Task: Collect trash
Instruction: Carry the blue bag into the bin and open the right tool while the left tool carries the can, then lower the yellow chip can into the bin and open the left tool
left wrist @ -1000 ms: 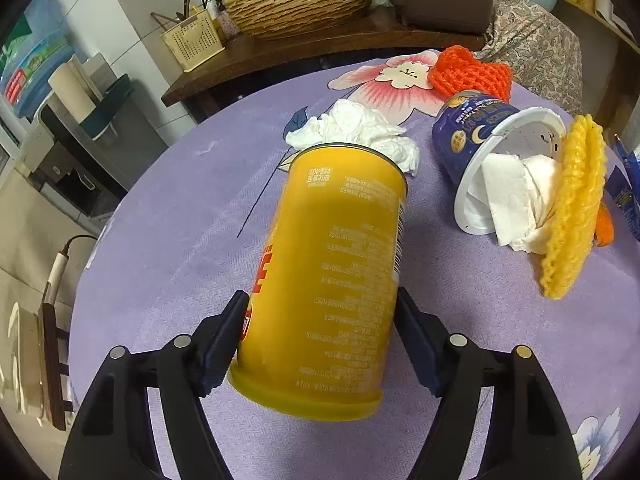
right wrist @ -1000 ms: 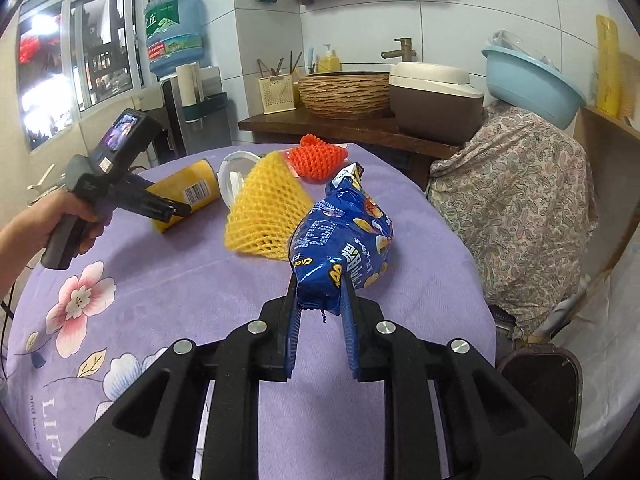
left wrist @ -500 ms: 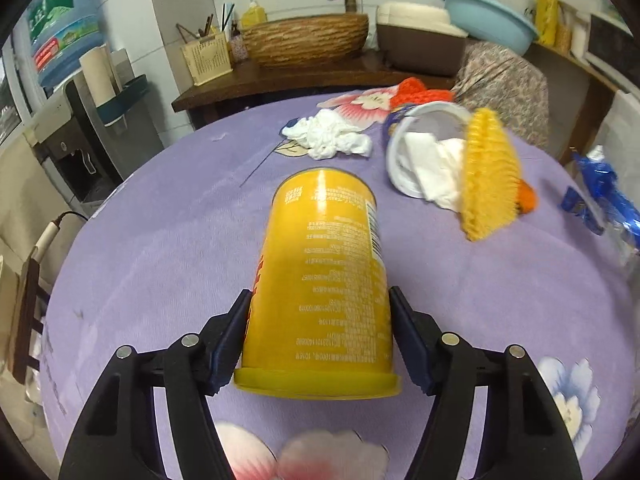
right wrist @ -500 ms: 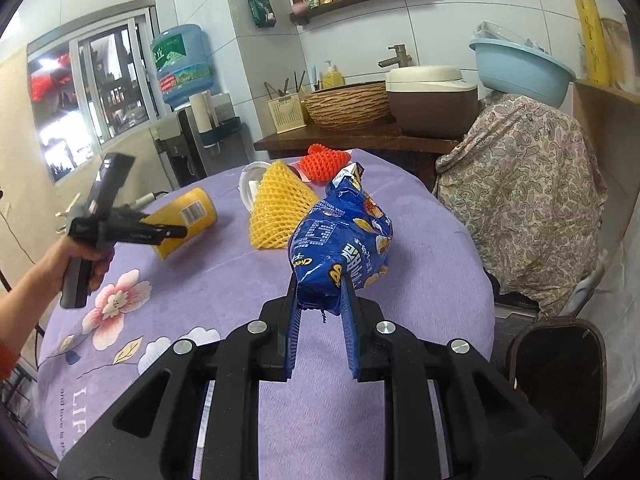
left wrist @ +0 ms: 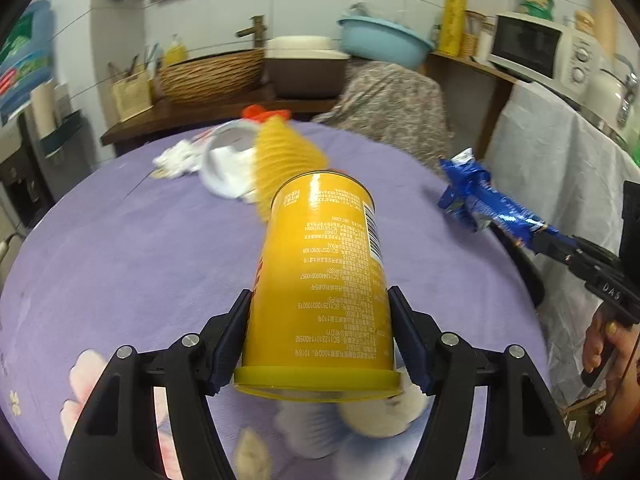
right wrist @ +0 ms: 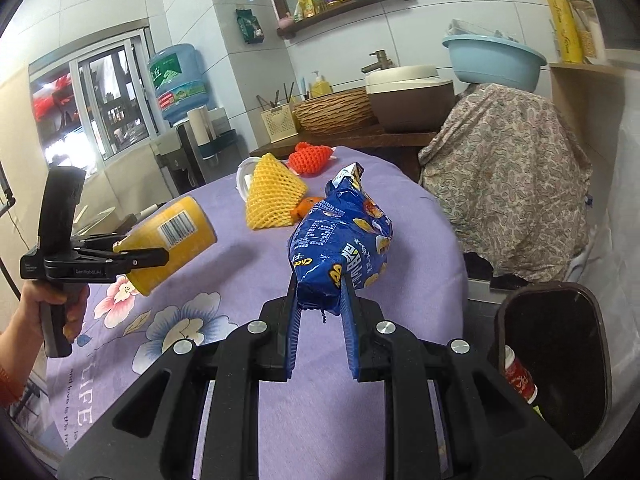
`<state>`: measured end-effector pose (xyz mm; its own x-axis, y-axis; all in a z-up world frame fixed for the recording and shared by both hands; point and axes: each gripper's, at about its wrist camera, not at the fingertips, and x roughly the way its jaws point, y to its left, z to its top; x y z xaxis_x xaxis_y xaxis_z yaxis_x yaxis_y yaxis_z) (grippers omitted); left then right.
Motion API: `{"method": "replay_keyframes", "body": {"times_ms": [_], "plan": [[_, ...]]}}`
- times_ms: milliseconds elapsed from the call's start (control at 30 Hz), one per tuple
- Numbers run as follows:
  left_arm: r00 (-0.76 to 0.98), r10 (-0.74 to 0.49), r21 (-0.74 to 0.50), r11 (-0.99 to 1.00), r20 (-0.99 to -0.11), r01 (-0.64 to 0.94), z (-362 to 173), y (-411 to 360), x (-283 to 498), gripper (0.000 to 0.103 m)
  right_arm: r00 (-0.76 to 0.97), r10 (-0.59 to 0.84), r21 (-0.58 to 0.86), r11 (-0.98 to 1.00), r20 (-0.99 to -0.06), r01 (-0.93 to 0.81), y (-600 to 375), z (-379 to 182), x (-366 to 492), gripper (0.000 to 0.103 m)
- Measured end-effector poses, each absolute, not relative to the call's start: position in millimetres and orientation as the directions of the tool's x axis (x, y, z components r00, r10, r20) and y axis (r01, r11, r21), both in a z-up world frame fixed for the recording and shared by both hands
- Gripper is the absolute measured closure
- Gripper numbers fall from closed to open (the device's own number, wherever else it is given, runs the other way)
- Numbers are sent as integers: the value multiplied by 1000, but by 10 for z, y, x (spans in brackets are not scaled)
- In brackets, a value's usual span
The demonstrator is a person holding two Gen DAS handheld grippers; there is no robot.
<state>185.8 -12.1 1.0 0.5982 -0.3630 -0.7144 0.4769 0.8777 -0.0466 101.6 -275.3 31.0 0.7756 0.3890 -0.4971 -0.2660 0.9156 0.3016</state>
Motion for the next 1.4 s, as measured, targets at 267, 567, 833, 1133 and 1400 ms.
{"method": "replay_keyframes", "body": {"times_ms": [267, 567, 833, 1133, 1400], "plan": [[554, -494, -102, 800, -670, 591, 94, -1034, 1804, 37, 845, 242, 281, 953, -477, -115, -3321, 232, 655, 83], [418, -596, -120, 659, -685, 743, -23, -2278, 1560, 37, 761, -5, 252, 942, -649, 221, -4342, -548, 571, 83], [325, -591, -132, 599, -738, 790, -263, -3015, 1543, 37, 653, -39, 219, 926, -756, 309, -4682, -1209, 699, 83], [314, -461, -62, 636, -830, 769, -791, -3552, 1733, 37, 632, -65, 207, 914, -772, 348, -4782, -1514, 843, 38], [271, -362, -43, 663, -892, 747, -1303, -3948, 1858, 37, 648, -99, 174, 922, -755, 344, -4717, -1371, 562, 36]]}}
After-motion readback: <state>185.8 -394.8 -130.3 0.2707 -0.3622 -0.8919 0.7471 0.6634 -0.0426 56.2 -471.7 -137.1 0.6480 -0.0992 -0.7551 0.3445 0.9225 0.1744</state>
